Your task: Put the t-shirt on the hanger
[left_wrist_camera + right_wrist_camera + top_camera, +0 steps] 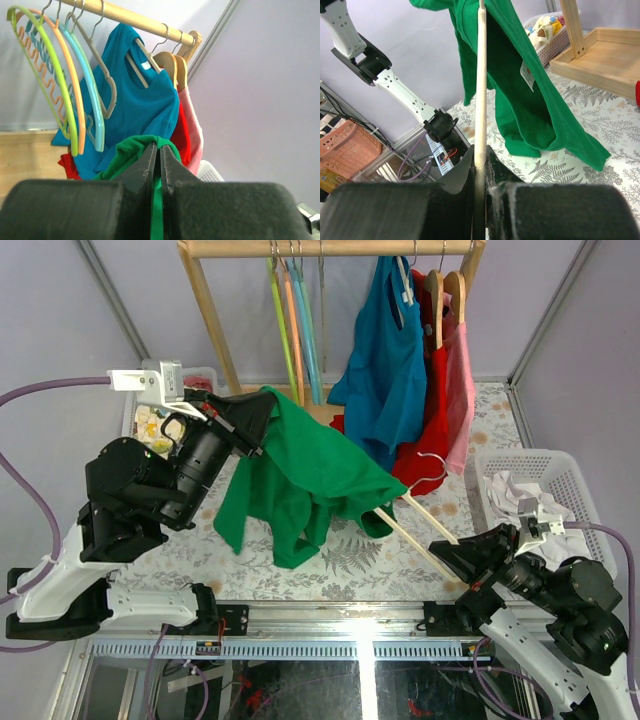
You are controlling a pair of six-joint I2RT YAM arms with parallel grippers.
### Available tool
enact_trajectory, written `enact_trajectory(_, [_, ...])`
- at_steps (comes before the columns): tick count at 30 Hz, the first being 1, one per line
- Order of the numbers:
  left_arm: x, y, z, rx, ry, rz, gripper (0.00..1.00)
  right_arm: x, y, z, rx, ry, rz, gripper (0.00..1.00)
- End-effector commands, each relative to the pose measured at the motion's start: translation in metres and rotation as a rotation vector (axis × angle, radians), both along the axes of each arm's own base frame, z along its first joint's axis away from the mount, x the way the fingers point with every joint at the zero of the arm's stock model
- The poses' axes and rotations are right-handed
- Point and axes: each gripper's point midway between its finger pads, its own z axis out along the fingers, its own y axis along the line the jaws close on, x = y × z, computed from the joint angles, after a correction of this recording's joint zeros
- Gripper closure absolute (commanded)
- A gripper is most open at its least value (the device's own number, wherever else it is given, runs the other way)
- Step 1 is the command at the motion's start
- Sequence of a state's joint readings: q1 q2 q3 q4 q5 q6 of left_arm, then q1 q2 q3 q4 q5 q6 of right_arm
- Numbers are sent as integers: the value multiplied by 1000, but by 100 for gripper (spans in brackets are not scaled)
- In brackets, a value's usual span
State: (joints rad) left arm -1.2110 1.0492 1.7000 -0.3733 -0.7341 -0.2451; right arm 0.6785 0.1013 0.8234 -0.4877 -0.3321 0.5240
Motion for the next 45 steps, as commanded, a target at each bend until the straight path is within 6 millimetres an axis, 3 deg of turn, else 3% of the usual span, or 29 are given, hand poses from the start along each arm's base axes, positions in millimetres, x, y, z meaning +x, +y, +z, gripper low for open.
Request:
enact_trajectory(1, [-10,23,65,-198,-121,-1,100,-12,0,19,63,-86,50,100])
enact_trajectory(8, [-5,26,78,-257,-112,41,100,-33,0,16,60,-100,135,100])
enact_trajectory(16, [7,31,61,-228,-56,130,100,-53,-5,31,105,-172,187,100])
enact_trajectory(21, [13,30,42,-179,-6,174,100,-51,-8,46,154,-210,166,100])
enact_trajectory(28, [19,43,-2,-92,90,267,97,-61,-24,73,195,-292,120,100])
enact_trajectory(32, [18,45,-24,-65,127,267,86,-54,-24,80,231,-295,97,100])
enact_trajectory(35, [16,43,-34,-31,144,249,62,-42,-15,75,213,-263,91,100])
enact_trajectory(37, [14,45,-37,-4,157,240,54,-41,-19,76,209,-269,70,100])
enact_trajectory(41, [8,42,-50,46,191,196,50,-36,-24,80,198,-266,26,100])
enact_trajectory(45, [6,25,-70,117,219,139,50,-23,-19,77,174,-225,-4,100])
